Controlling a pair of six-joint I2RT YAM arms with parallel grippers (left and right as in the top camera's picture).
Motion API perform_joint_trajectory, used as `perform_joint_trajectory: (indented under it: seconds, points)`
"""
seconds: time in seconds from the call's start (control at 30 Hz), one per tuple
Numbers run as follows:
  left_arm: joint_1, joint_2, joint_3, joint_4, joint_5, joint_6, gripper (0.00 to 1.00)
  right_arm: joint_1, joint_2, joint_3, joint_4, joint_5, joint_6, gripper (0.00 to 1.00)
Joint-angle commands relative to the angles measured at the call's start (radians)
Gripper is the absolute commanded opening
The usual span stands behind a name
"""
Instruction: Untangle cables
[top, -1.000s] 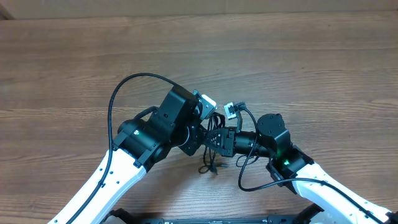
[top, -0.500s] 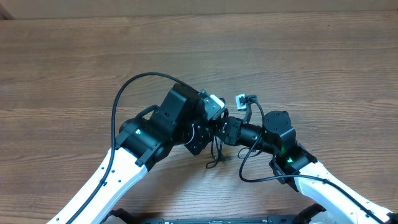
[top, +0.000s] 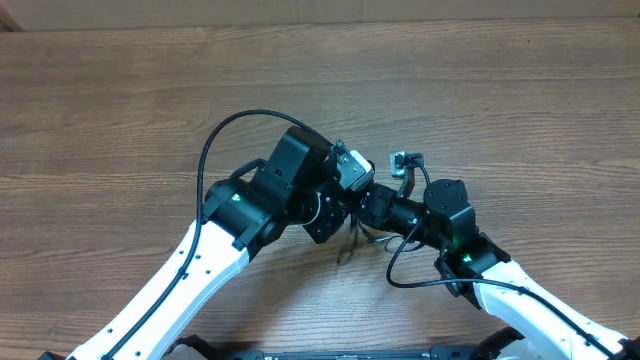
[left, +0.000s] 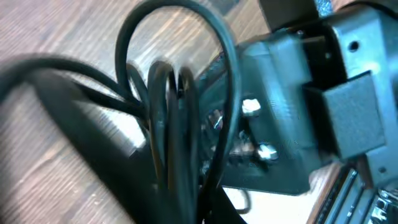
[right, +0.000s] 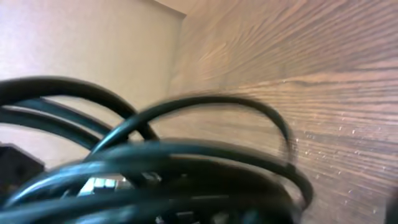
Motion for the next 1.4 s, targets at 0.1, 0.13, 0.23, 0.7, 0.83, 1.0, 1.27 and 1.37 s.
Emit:
perform_joint_trajectory:
  seconds: [0.1,0.13,0.23,0.7,0.83,1.0,1.27,1.37]
  points:
    - [0.080,-0.006,-0.003,-0.053,0.214,0.063,0.04,0.003,-0.006,0.045,0.051,-0.073,0.042,0.66]
    - [0.105,-0.008,-0.003,-0.058,0.214,0.062,0.04,0.003,-0.006,0.045,0.048,-0.093,0.042,0.74]
    - [0.198,-0.008,-0.003,-0.082,0.216,0.058,0.04,0.003,-0.006,0.045,0.012,-0.142,0.011,0.85]
    - [0.421,-0.006,-0.003,-0.158,0.455,0.136,0.04,0.001,-0.035,0.045,-0.003,-0.329,-0.179,0.95]
    - [0.437,0.002,-0.003,-0.242,0.506,0.204,0.04,-0.047,-0.042,0.045,-0.003,-0.333,-0.322,1.00]
    - [0.438,0.011,-0.003,-0.353,0.592,0.331,0.04,-0.171,-0.042,0.045,-0.006,-0.341,-0.400,1.00]
    - [0.436,0.014,-0.003,-0.343,0.750,0.418,0.04,-0.203,-0.042,0.044,-0.015,-0.521,-0.547,1.00]
    - [0.436,0.023,-0.003,-0.319,0.787,0.418,0.04,-0.196,-0.042,0.044,-0.014,-0.557,-0.558,1.00]
